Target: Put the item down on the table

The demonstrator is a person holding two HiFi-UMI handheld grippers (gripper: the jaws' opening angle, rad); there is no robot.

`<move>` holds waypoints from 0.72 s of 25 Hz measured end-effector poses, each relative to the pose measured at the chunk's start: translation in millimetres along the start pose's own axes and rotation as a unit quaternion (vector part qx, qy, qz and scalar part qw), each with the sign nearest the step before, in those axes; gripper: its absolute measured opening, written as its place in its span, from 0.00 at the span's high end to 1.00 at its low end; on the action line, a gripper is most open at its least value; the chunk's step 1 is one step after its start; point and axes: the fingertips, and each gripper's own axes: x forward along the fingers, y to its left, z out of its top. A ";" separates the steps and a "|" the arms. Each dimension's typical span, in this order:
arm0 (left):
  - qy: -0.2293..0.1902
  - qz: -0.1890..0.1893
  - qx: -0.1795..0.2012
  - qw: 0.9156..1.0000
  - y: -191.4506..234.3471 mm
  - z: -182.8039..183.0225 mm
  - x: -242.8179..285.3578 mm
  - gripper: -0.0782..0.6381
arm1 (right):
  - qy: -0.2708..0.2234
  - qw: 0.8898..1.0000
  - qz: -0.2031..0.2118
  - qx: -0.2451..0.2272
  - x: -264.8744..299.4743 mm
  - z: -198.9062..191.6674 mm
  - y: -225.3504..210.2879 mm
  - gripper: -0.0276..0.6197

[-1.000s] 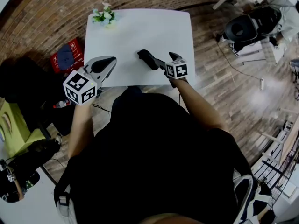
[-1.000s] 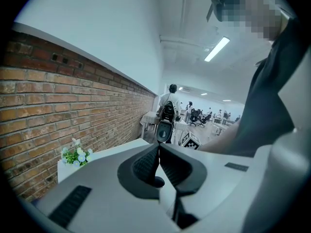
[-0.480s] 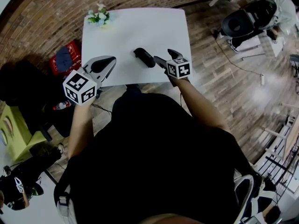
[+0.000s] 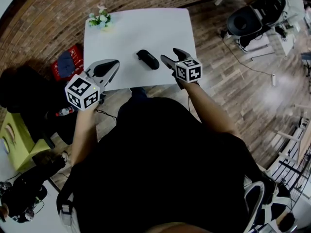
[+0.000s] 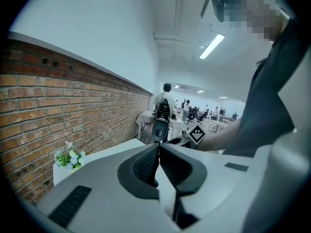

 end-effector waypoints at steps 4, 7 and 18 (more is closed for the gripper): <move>0.000 -0.001 0.000 1.000 -3.8 0.6 3.0 0.88 | -0.020 1.000 -0.005 -0.007 -12.2 11.3 -3.1 0.52; 0.000 -0.001 0.001 1.000 -6.3 0.6 4.0 0.88 | -0.026 1.000 -0.007 -0.008 -18.1 12.7 -4.5 0.55; 0.001 -0.002 0.004 1.000 -14.3 3.2 7.5 0.88 | -0.034 0.999 -0.012 -0.009 -33.1 17.6 -7.0 0.64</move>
